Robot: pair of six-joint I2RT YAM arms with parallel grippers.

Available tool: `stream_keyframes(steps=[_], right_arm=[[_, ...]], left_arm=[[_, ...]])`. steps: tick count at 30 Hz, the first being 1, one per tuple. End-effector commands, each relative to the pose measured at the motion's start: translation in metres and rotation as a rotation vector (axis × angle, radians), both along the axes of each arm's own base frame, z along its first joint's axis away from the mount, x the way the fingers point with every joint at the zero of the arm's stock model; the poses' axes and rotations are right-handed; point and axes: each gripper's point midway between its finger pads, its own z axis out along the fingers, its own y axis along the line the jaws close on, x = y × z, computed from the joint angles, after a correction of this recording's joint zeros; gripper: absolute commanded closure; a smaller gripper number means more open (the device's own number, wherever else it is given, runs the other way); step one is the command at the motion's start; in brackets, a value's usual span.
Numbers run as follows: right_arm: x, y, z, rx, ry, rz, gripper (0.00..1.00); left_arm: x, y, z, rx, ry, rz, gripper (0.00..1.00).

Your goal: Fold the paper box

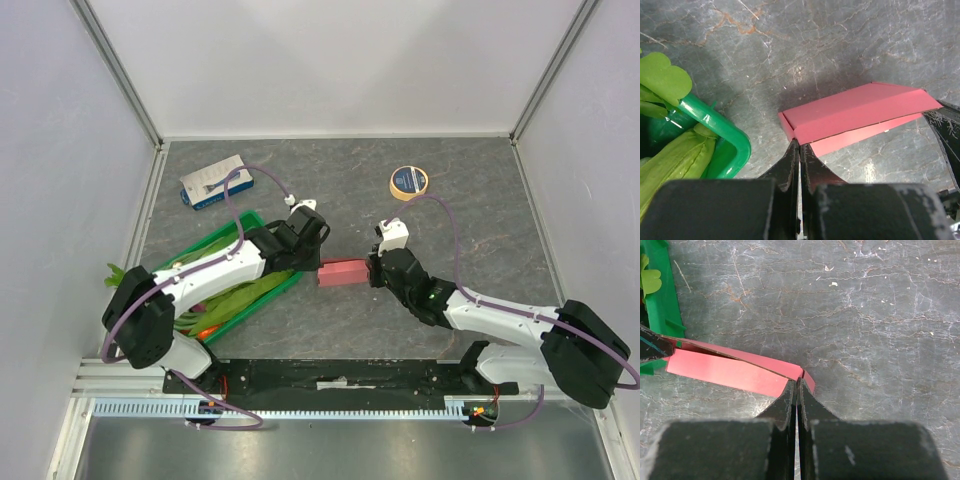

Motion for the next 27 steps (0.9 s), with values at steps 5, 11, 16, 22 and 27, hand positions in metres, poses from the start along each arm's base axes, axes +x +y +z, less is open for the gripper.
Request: stream_keyframes(steps=[5, 11, 16, 22, 27], right_arm=[[-0.051, 0.004, -0.055, -0.052, 0.231, 0.127, 1.00], [-0.051, 0.004, -0.053, -0.043, 0.227, 0.123, 1.00], [-0.051, 0.005, -0.049, -0.021, 0.227, 0.111, 1.00], [-0.051, 0.011, -0.037, 0.033, 0.235, 0.100, 0.98], [-0.050, 0.015, -0.023, 0.076, 0.235, 0.094, 0.89]], left_arm=[[-0.012, -0.024, -0.011, -0.077, -0.131, -0.029, 0.98], [-0.026, -0.016, -0.029, -0.069, -0.119, -0.004, 0.98], [-0.038, -0.010, -0.048, -0.045, -0.118, -0.007, 0.98], [-0.051, 0.006, -0.073, -0.011, -0.109, 0.008, 0.98], [-0.058, 0.018, -0.087, 0.024, -0.100, 0.017, 0.98]])
